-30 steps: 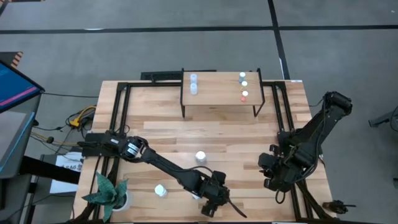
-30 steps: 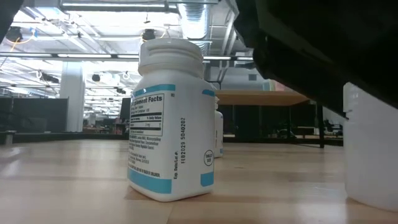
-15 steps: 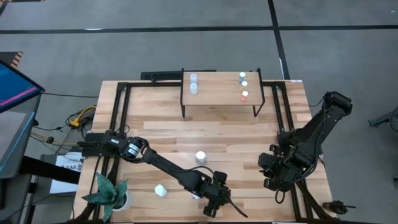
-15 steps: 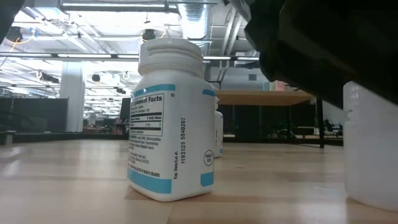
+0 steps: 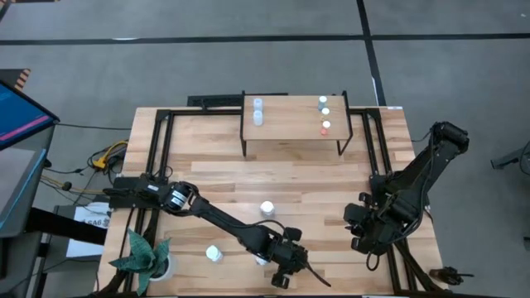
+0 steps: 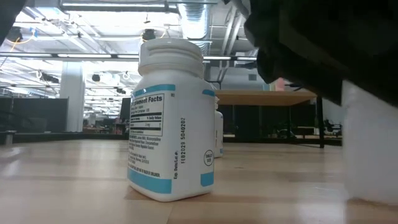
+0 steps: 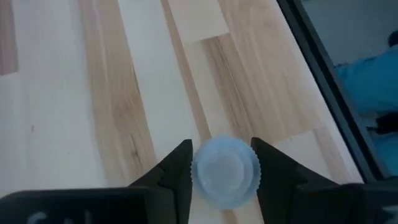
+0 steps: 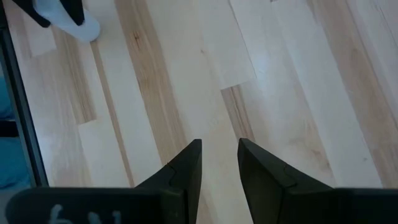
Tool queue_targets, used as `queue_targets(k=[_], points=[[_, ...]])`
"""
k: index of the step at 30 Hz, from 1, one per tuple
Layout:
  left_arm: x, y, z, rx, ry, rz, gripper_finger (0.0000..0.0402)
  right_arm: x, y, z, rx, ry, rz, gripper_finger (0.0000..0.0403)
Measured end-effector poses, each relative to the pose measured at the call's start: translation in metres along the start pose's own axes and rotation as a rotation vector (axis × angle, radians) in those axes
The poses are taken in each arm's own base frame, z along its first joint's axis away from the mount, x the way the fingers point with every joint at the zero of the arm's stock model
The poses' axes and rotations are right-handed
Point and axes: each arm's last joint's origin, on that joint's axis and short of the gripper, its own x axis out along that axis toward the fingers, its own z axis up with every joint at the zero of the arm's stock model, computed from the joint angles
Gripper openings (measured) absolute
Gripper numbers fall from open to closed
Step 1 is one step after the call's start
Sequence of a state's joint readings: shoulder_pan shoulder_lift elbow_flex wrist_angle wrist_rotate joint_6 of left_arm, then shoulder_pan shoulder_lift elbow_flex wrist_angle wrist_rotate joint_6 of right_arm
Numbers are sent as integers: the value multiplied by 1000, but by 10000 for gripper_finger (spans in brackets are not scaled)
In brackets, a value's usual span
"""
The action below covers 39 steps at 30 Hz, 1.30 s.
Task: Pick and place medicine bottles onto shelf by color
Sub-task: Put the white small pill bottle on the shelf
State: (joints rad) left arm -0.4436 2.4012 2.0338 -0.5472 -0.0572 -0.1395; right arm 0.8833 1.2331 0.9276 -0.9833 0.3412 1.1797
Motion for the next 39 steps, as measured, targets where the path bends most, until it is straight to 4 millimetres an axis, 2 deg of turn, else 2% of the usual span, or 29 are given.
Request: queue_targets(k=[3,7,10,15,20,26,29,32,39], points=[[-13,7,14,-1,1,-19,107,0,0,0,0,0,0,127],[-43,22,35,59,30,-33,118,0,0,0,0,0,0,127],[-66,42,49,81,29,-15,119,0,0,0,0,0,1,127],[-104,87,53,46,38,27,108,0,0,0,1,-1,3,127],[-153,130,51,16,65,100,113,0,0,0,1,-1,4,127],[-208,171,47,47,44,186,112,0,0,0,1,-3,2,127],[-224,191,39,88,75,154,110,0,0,0,1,-3,2,127],[-236,212,30,56,94,145,118,0,0,0,0,-3,0,127],[-253,252,3,-49,218,136,110,0,0,0,0,-12,-2,127]])
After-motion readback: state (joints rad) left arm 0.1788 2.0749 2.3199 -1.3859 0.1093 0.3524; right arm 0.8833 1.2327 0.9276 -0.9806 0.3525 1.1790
